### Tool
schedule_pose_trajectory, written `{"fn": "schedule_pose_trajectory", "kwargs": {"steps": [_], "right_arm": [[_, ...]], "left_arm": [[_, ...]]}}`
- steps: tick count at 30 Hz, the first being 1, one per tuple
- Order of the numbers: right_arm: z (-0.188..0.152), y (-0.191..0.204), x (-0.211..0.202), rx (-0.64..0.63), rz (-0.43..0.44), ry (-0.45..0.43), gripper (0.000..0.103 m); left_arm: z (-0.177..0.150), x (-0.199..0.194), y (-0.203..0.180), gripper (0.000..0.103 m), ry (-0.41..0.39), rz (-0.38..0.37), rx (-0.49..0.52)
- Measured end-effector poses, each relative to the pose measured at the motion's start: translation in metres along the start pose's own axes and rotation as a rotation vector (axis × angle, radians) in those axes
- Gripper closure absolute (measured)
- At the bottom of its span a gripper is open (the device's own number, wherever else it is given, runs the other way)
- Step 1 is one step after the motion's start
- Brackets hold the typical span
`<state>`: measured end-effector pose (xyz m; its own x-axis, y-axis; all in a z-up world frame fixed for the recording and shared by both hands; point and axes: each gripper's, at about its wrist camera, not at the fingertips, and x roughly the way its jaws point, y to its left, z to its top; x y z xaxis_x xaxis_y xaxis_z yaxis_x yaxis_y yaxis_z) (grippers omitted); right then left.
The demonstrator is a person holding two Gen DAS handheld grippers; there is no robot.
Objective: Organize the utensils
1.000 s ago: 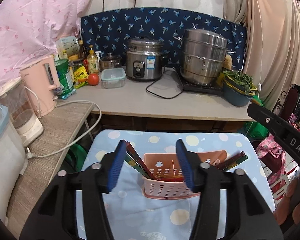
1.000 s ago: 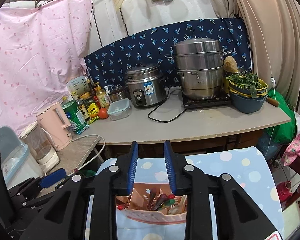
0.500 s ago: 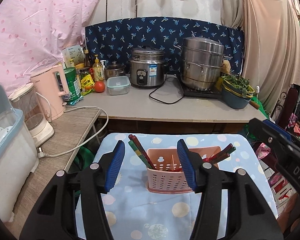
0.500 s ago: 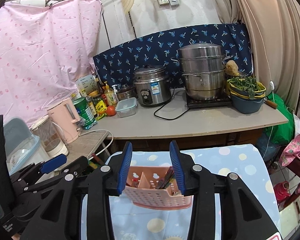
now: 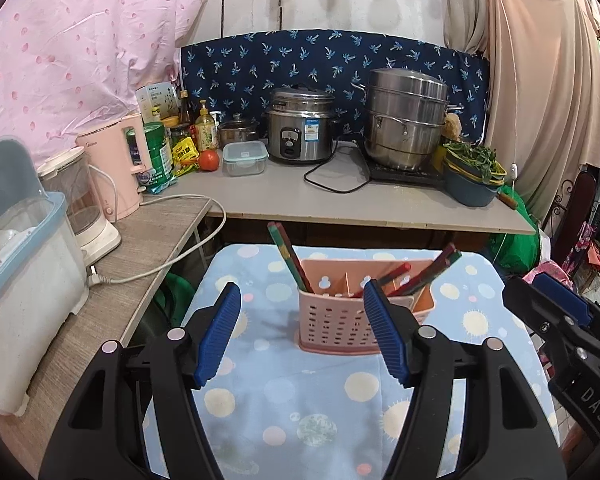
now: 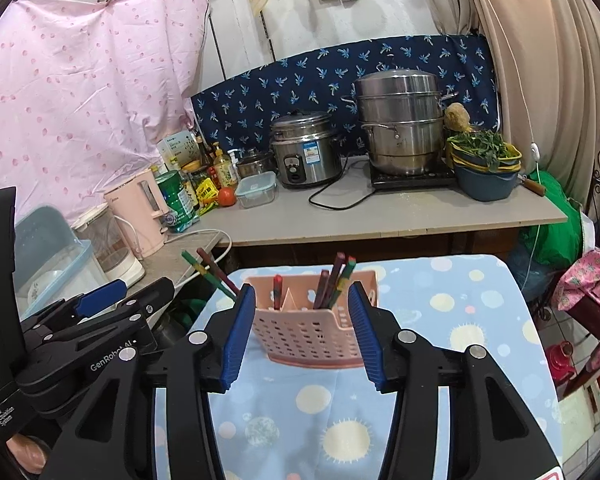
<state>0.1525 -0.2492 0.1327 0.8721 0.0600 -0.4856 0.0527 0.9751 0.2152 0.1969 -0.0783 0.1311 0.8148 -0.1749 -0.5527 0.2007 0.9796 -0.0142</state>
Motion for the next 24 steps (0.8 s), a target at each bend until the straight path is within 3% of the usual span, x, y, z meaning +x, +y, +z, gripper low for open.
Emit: {"fn": "schedule_pose_trajectory", "kwargs": {"steps": [19,24], "right_arm": [[-0.054,0.002,-0.004,-0.060,-0.095,0.071,0.054],[-0.066,0.001,-0.006,-0.063,-0.101,0.085,0.054]], "left_arm": [[-0.058,-0.003,0.009,0.038,0.085,0.025,-0.016],[-0.071,-0.003,0.009,0.031,0.091,0.037,-0.013]]}}
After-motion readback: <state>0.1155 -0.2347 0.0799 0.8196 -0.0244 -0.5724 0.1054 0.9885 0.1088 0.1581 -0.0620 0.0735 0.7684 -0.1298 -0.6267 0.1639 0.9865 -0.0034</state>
